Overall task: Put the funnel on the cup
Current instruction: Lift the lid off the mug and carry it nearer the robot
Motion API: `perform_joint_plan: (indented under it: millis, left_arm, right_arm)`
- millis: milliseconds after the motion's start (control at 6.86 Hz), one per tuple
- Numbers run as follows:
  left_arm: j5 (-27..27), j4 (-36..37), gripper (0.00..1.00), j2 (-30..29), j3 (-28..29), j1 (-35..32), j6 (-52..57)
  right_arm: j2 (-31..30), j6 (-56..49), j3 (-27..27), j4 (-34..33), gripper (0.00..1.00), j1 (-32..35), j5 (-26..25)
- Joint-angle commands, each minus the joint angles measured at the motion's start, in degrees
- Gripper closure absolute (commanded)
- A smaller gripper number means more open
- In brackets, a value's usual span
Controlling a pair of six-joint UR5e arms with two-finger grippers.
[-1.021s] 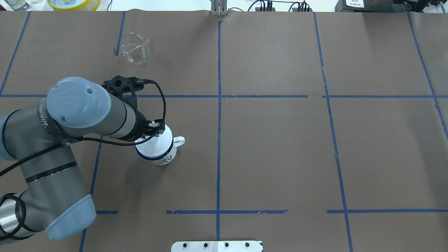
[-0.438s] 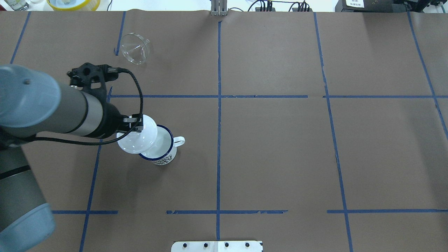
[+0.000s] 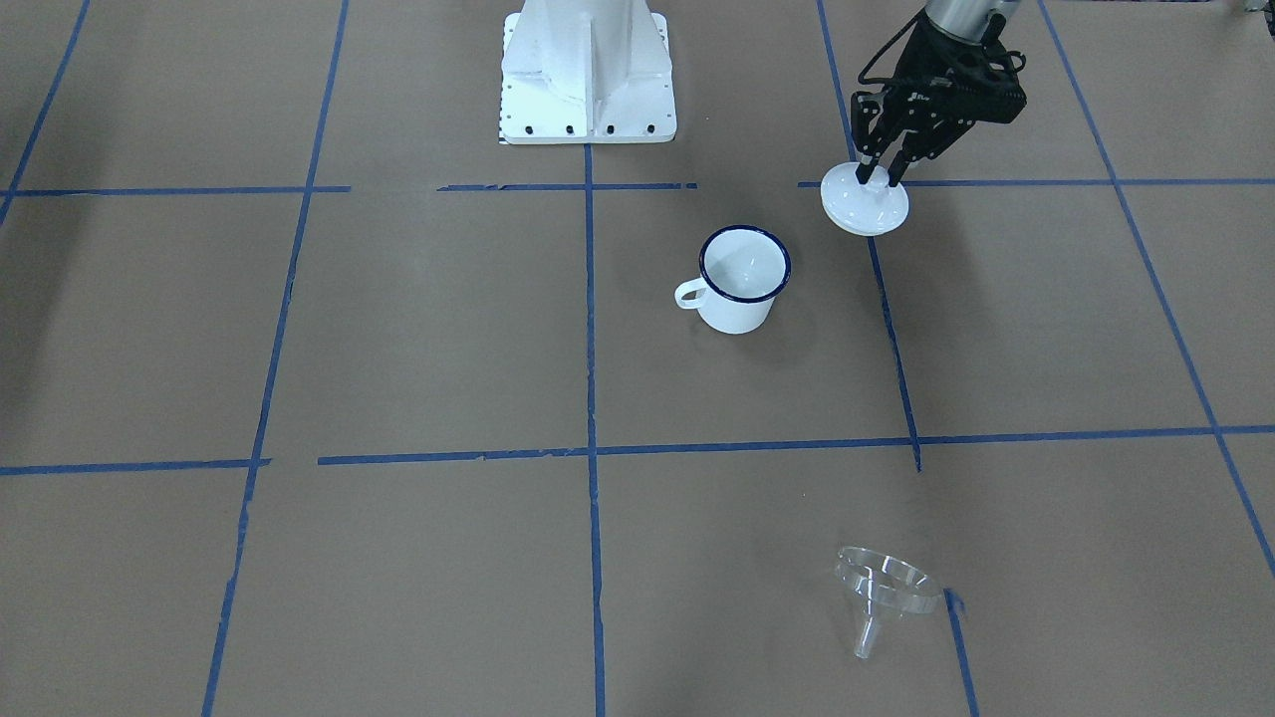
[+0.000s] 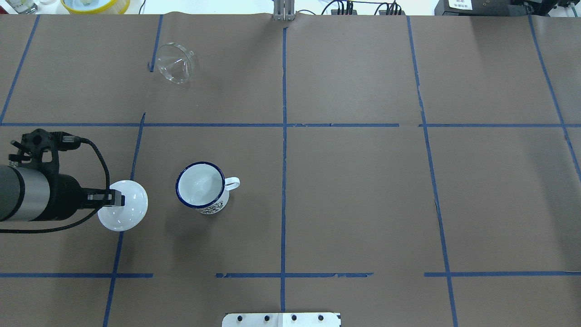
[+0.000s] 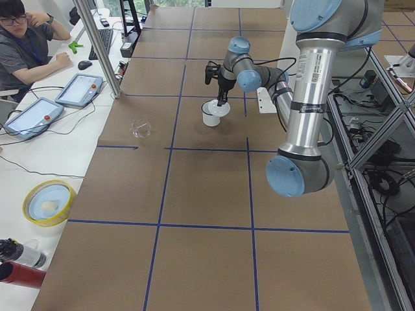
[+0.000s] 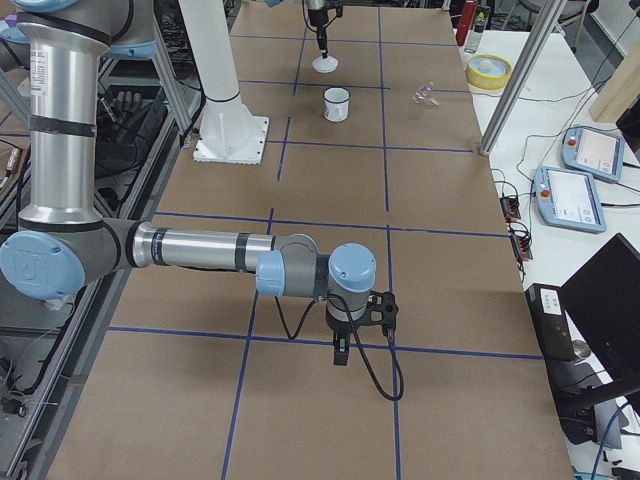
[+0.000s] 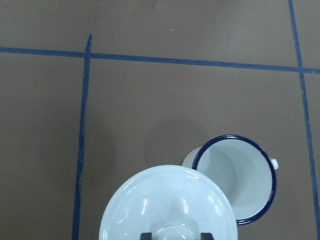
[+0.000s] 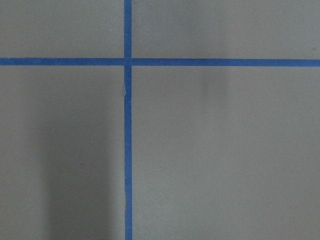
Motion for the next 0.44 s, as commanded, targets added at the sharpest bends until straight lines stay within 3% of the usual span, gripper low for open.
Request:
perform_joint_plan:
  millis: [0,292]
  left_arm:
    - [0.49,-3.71,1.00,-0.43,5.75,3.90,-2.78]
    - [1.89,-3.71,1.00,-2.18,8.12,5.41,-2.78]
  right_arm:
    - [0.00,0.00,-0.02,0.00,0.00,0.00,0.00]
    - [0.00,0.00,0.06,0.00,0.00,0.00,0.00]
